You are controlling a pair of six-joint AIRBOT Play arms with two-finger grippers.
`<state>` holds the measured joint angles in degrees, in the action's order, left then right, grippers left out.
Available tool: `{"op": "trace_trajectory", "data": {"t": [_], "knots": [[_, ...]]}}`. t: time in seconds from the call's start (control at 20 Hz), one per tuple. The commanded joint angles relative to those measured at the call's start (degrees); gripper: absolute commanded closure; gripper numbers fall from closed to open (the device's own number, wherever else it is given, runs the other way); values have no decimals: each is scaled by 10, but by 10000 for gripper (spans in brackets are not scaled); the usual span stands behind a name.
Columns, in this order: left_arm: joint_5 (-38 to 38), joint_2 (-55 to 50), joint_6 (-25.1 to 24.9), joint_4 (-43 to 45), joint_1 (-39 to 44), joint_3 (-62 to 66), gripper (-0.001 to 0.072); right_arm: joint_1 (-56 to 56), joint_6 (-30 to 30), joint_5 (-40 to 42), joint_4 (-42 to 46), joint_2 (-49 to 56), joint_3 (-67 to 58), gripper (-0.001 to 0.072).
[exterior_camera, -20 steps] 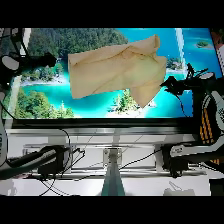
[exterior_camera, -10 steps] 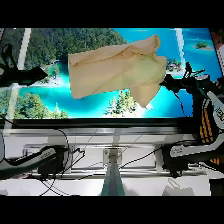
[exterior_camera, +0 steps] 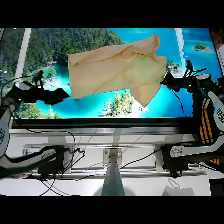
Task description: Fold the clothes and pants, and hang the long-sleeved shirts on hangers.
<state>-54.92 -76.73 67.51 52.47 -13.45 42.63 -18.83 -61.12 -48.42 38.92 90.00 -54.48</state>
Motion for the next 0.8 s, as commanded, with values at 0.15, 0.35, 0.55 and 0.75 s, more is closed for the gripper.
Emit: {"op": "trace_trajectory", "data": {"t": [0.15, 0.35, 0.55, 0.75], "knots": [[64, -48, -11, -7, 74, -16, 180, 1, 2, 0, 0, -1, 0, 703], [85, -48, -41, -47, 79, -14, 392, 1, 2, 0, 0, -1, 0, 702], [110, -48, -54, -63, 78, -7, 690, 1, 9, -10, 0, -7, 0, 703], [92, -23, -80, -62, 70, 84, 695, 1, 64, -86, 2, -63, -32, 703]]}}
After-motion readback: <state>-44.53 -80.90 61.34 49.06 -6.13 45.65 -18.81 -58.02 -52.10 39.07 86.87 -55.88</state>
